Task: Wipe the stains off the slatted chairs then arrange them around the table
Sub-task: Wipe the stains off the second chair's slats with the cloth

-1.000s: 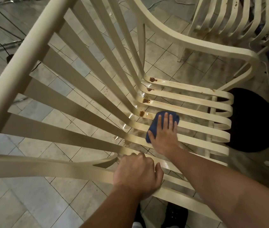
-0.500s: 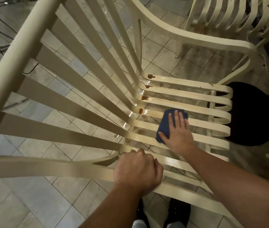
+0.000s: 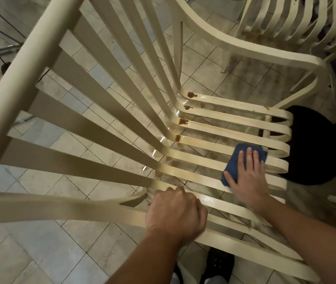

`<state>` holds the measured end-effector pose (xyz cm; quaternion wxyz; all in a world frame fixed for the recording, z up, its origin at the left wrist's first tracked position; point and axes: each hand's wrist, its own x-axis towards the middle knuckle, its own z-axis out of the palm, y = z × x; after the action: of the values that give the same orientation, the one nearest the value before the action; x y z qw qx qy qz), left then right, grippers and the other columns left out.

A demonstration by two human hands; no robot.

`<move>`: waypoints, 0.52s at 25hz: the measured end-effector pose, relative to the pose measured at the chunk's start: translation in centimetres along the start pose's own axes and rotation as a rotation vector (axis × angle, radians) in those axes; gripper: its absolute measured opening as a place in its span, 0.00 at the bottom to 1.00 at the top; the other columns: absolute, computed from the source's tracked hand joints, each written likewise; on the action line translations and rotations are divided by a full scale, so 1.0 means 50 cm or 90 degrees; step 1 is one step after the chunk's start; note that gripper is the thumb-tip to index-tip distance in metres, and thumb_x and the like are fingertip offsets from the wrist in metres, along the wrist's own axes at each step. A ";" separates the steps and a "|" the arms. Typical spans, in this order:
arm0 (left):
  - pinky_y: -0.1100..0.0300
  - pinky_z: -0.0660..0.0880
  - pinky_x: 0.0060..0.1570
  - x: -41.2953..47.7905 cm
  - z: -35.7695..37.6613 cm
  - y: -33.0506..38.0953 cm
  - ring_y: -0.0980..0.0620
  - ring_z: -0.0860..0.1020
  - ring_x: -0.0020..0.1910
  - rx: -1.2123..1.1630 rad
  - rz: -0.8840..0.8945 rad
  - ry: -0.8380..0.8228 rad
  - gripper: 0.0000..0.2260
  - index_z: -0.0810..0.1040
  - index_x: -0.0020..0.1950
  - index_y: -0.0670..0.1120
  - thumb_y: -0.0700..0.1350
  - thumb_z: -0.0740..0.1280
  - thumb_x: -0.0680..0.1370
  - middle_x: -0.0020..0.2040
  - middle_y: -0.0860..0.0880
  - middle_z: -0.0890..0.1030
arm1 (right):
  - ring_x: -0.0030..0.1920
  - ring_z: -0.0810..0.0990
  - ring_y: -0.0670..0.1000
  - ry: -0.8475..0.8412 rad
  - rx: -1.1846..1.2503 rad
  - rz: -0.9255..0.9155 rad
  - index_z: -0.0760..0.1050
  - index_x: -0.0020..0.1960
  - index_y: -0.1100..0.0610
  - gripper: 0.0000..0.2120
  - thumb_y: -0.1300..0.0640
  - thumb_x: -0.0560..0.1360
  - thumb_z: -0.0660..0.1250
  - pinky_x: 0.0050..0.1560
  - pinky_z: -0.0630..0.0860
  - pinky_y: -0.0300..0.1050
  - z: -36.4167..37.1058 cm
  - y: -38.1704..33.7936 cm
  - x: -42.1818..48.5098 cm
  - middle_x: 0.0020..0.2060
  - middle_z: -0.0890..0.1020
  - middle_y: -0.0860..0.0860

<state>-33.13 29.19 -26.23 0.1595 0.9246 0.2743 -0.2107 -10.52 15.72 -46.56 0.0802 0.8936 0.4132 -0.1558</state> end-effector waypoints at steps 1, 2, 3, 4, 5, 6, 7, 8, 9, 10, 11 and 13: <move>0.53 0.76 0.45 0.000 -0.001 0.000 0.45 0.76 0.37 0.000 0.001 0.001 0.22 0.75 0.40 0.47 0.56 0.48 0.83 0.39 0.45 0.76 | 0.82 0.43 0.62 -0.008 0.001 -0.012 0.44 0.83 0.60 0.44 0.30 0.79 0.42 0.80 0.47 0.63 -0.001 -0.029 0.011 0.82 0.46 0.61; 0.52 0.76 0.45 0.000 -0.001 0.001 0.45 0.76 0.38 0.001 0.003 0.000 0.22 0.74 0.41 0.48 0.56 0.49 0.84 0.40 0.45 0.77 | 0.82 0.42 0.62 -0.015 0.006 -0.024 0.42 0.83 0.59 0.44 0.30 0.79 0.42 0.80 0.46 0.63 -0.003 -0.062 0.023 0.82 0.44 0.61; 0.52 0.75 0.45 0.000 0.000 0.001 0.45 0.76 0.39 0.002 0.004 0.001 0.21 0.75 0.42 0.48 0.56 0.49 0.84 0.41 0.45 0.77 | 0.82 0.41 0.62 -0.021 0.015 -0.037 0.42 0.83 0.59 0.44 0.29 0.79 0.42 0.80 0.45 0.63 -0.006 -0.097 0.036 0.82 0.43 0.61; 0.52 0.75 0.45 0.000 0.000 0.001 0.45 0.76 0.39 0.008 0.004 0.001 0.22 0.76 0.42 0.48 0.56 0.49 0.84 0.41 0.44 0.77 | 0.82 0.40 0.62 -0.027 0.026 -0.049 0.41 0.83 0.59 0.44 0.29 0.79 0.42 0.80 0.44 0.63 -0.009 -0.134 0.047 0.82 0.42 0.61; 0.52 0.74 0.44 0.001 0.001 0.002 0.44 0.76 0.39 0.014 0.005 0.003 0.22 0.77 0.43 0.48 0.56 0.49 0.83 0.41 0.44 0.78 | 0.81 0.39 0.62 -0.034 0.038 -0.056 0.40 0.83 0.59 0.45 0.29 0.78 0.42 0.80 0.43 0.63 -0.013 -0.172 0.059 0.82 0.41 0.61; 0.52 0.72 0.42 0.001 0.001 0.002 0.44 0.76 0.38 0.019 0.004 0.003 0.22 0.78 0.43 0.47 0.56 0.49 0.83 0.41 0.44 0.78 | 0.81 0.38 0.62 -0.040 0.048 -0.061 0.40 0.83 0.59 0.45 0.29 0.78 0.43 0.80 0.42 0.63 -0.017 -0.211 0.070 0.82 0.41 0.61; 0.52 0.71 0.41 0.001 0.001 0.002 0.45 0.75 0.38 0.023 0.004 0.001 0.23 0.78 0.43 0.47 0.56 0.49 0.83 0.41 0.45 0.78 | 0.81 0.37 0.62 -0.043 0.054 -0.066 0.39 0.83 0.59 0.46 0.29 0.78 0.45 0.80 0.41 0.62 -0.021 -0.249 0.082 0.81 0.40 0.62; 0.52 0.69 0.40 0.000 0.001 0.003 0.45 0.75 0.37 0.024 0.003 -0.005 0.23 0.79 0.43 0.47 0.56 0.49 0.83 0.41 0.45 0.78 | 0.81 0.36 0.62 -0.048 0.060 -0.074 0.38 0.83 0.59 0.46 0.30 0.78 0.46 0.80 0.40 0.62 -0.027 -0.284 0.092 0.81 0.39 0.62; 0.52 0.68 0.39 0.000 0.000 0.004 0.46 0.75 0.37 0.023 0.003 -0.010 0.23 0.79 0.43 0.47 0.56 0.49 0.83 0.40 0.45 0.78 | 0.81 0.35 0.62 -0.054 0.064 -0.083 0.37 0.82 0.58 0.46 0.30 0.79 0.48 0.80 0.39 0.62 -0.031 -0.314 0.101 0.81 0.38 0.62; 0.52 0.68 0.39 0.001 -0.001 0.005 0.45 0.74 0.37 0.024 0.003 -0.013 0.23 0.79 0.44 0.47 0.56 0.49 0.83 0.41 0.45 0.78 | 0.81 0.34 0.61 -0.059 0.071 -0.090 0.36 0.82 0.58 0.46 0.31 0.79 0.50 0.80 0.38 0.62 -0.033 -0.337 0.108 0.81 0.37 0.61; 0.52 0.68 0.38 0.002 -0.002 0.005 0.45 0.74 0.37 0.027 0.003 -0.012 0.22 0.79 0.44 0.47 0.56 0.50 0.83 0.41 0.44 0.78 | 0.81 0.34 0.61 -0.060 0.082 -0.095 0.36 0.82 0.58 0.46 0.31 0.79 0.51 0.80 0.38 0.61 -0.033 -0.350 0.115 0.81 0.37 0.61; 0.53 0.68 0.38 -0.001 -0.004 0.005 0.45 0.74 0.37 0.029 0.002 -0.013 0.22 0.78 0.44 0.47 0.56 0.50 0.83 0.41 0.44 0.78 | 0.81 0.34 0.59 -0.051 0.102 -0.098 0.36 0.82 0.57 0.47 0.31 0.79 0.53 0.80 0.38 0.59 -0.032 -0.349 0.118 0.82 0.38 0.59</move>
<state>-32.95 29.08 -25.98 0.1417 0.9262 0.2665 -0.2260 -19.89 31.65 -47.36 0.0128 0.8560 0.4630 -0.2297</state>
